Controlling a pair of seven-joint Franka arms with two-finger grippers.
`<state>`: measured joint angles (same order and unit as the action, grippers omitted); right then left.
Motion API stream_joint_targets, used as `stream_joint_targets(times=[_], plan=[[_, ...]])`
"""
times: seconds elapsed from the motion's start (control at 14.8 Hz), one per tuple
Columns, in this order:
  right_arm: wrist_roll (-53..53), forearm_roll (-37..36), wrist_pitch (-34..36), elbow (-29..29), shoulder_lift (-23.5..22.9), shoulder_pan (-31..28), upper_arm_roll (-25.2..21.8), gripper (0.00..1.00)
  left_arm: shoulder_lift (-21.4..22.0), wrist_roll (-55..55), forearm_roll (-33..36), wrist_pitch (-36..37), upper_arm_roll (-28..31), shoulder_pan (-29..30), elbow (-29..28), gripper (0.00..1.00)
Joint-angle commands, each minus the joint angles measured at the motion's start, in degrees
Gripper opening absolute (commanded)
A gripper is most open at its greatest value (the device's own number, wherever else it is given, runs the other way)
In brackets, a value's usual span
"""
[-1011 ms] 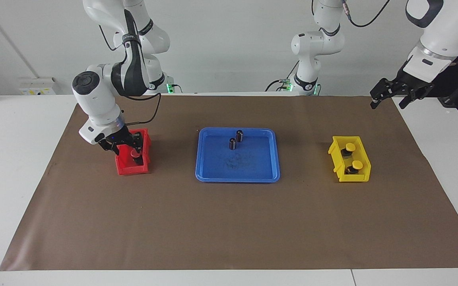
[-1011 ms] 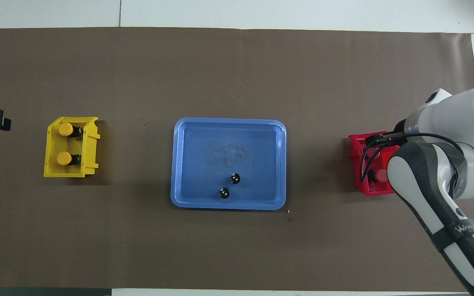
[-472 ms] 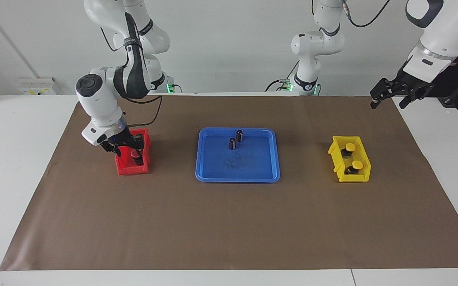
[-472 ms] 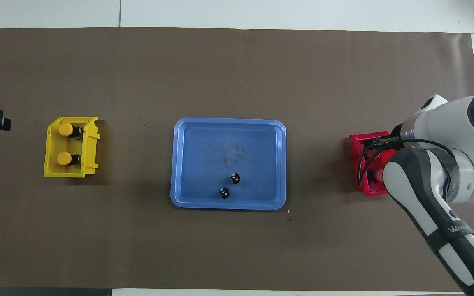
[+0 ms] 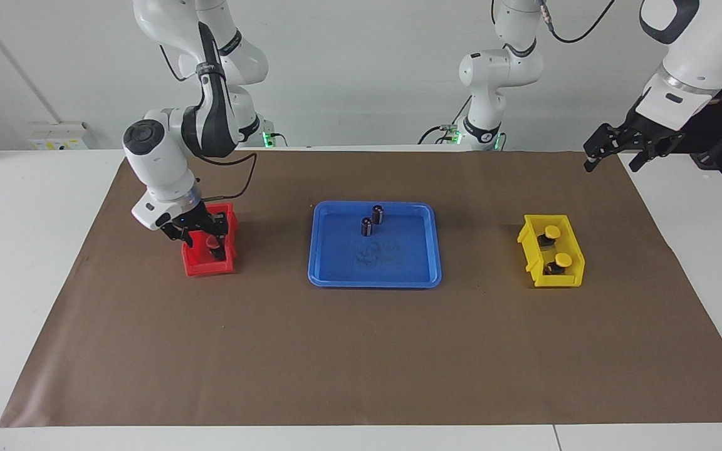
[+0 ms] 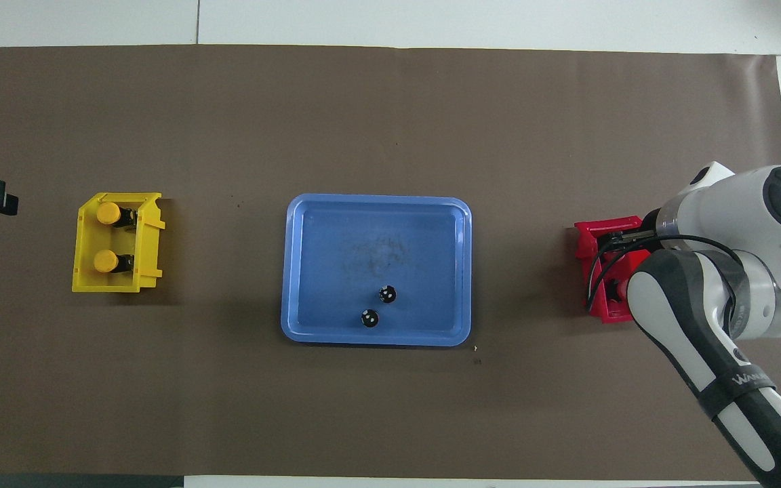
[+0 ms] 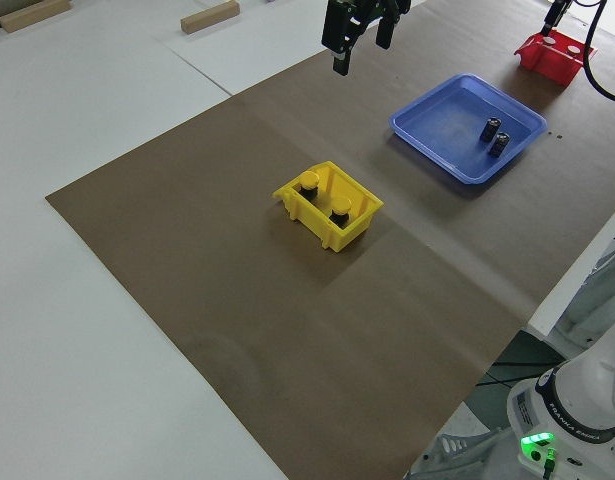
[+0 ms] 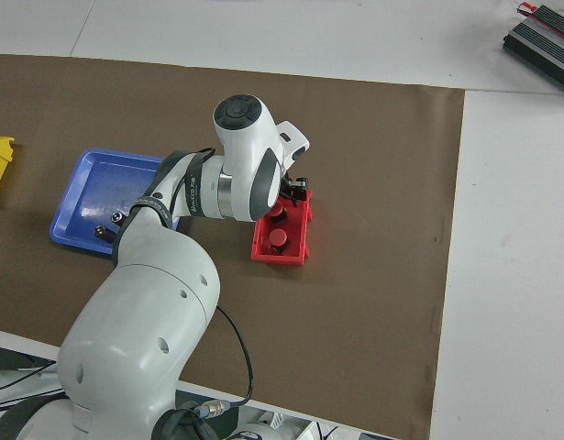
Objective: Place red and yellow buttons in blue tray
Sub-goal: 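Reach the right gripper into the red holder and grasp a red button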
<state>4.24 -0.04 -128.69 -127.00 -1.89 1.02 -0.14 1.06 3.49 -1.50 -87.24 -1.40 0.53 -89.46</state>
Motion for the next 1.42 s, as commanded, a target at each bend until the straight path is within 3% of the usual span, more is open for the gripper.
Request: stream_joint_targets(times=[0.0,0.81,1.35], plan=[[-0.19,0.13,-1.48,-2.11,1.88,-0.4,0.4,0.73,0.96,-0.32,0.88,0.49,-0.19,0.35,-0.98,1.0],[-0.1,0.13,-3.58,-3.69,2.06,-0.4,0.4,0.73,0.96,-0.41,0.88,0.49,-0.19,0.35,-0.98,1.0],[-0.1,0.13,-5.26,-4.93,2.59,-0.4,0.49,0.55,0.96,-0.41,0.88,0.4,-0.19,0.35,-0.98,1.0]])
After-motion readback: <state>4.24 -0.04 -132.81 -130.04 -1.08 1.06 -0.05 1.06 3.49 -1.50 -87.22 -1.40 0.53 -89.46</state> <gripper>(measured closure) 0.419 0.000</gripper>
